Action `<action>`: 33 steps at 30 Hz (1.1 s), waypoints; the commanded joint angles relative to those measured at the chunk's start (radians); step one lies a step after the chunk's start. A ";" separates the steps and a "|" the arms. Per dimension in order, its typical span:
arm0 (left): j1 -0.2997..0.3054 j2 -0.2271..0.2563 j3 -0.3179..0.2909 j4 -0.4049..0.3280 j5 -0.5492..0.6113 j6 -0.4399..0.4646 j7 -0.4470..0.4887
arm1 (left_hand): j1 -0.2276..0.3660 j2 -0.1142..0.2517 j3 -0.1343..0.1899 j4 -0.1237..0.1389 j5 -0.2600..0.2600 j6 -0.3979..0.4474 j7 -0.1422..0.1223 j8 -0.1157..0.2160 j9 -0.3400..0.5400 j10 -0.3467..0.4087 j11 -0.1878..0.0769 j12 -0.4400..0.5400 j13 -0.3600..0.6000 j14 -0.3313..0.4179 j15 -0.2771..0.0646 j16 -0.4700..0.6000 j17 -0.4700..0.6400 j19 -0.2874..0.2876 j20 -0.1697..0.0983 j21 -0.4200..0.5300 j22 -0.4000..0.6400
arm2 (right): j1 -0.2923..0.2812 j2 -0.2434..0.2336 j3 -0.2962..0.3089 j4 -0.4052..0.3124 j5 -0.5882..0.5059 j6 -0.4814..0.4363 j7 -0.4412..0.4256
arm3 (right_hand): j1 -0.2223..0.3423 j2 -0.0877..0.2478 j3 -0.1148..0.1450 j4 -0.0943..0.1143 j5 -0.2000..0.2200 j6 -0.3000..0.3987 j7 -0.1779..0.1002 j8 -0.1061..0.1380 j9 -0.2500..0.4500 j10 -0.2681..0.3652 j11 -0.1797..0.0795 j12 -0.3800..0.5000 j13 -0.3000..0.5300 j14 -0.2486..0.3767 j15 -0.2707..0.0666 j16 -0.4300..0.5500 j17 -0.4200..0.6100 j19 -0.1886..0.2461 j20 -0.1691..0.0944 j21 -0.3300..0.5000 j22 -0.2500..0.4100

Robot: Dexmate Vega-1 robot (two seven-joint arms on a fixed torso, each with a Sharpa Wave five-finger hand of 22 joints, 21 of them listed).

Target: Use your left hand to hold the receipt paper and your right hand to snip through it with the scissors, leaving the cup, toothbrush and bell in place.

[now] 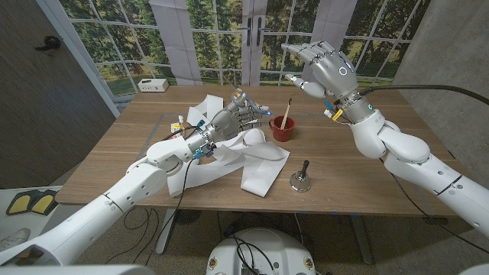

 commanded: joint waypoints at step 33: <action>0.155 0.105 -0.086 -0.080 -0.066 -0.041 0.009 | 0.017 0.027 -0.006 -0.007 0.018 0.006 -0.001 0.015 0.009 0.029 -0.007 -0.004 0.015 0.018 -0.002 0.006 -0.003 0.009 0.002 -0.007 0.003 | 0.044 0.032 -0.071 0.019 -0.023 -0.043 0.096 | -0.009 0.003 -0.008 -0.013 0.008 -0.029 0.002 0.000 0.000 0.020 -0.005 0.015 -0.010 -0.039 -0.165 0.012 -0.002 -0.006 0.001 -0.041 0.001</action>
